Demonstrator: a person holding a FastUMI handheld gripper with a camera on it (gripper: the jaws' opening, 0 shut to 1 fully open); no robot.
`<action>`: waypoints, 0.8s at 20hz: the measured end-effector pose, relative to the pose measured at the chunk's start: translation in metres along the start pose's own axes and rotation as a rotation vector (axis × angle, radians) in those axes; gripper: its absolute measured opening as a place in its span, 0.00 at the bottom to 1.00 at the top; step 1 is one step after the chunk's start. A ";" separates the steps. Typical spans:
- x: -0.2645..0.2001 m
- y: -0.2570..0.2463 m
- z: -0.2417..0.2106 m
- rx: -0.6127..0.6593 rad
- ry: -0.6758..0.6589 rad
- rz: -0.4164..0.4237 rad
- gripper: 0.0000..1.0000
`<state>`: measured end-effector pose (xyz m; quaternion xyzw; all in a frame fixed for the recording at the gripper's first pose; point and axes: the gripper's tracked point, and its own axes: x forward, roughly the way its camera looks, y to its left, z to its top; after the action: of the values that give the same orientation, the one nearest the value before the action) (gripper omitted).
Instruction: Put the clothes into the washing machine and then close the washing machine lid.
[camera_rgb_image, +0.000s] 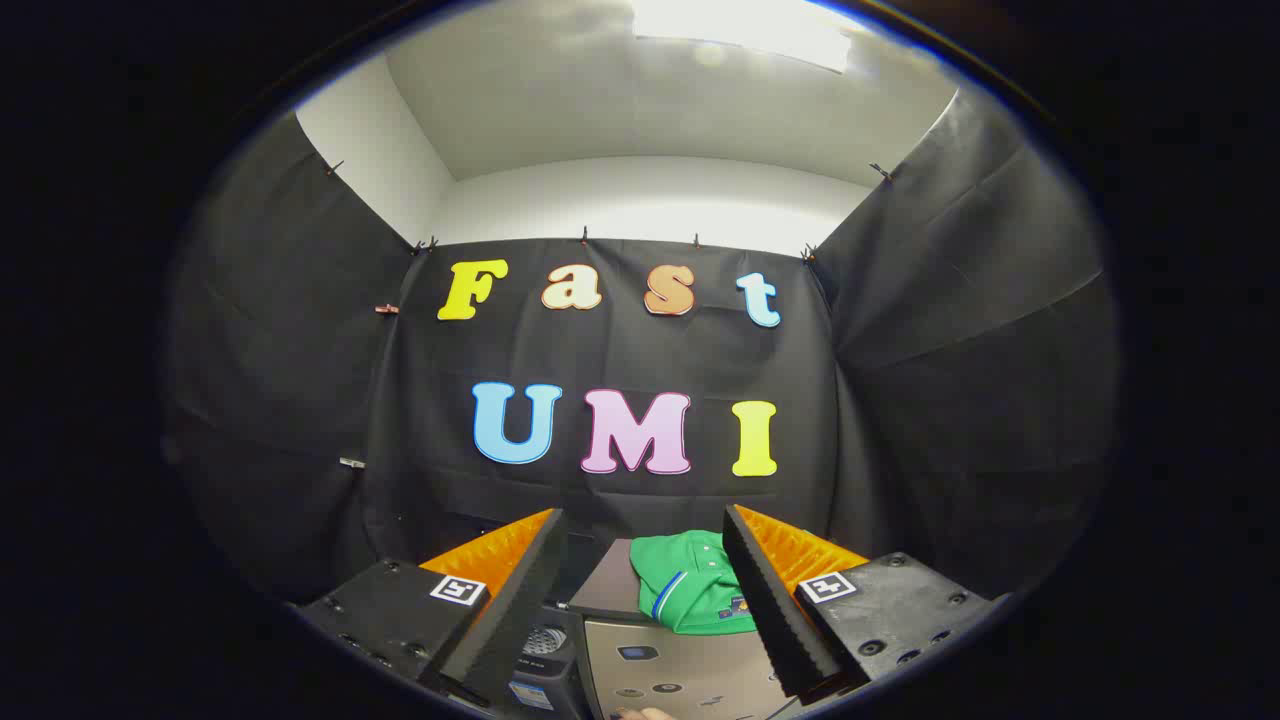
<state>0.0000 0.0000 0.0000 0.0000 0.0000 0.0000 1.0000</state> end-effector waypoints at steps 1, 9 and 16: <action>0.000 -0.003 -0.001 -0.003 0.004 -0.007 0.98; 0.004 -0.008 -0.007 0.009 0.017 -0.007 0.98; 0.009 -0.007 -0.010 0.006 0.024 -0.009 0.98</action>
<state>0.0091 -0.0072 -0.0098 0.0030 0.0119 -0.0044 0.9999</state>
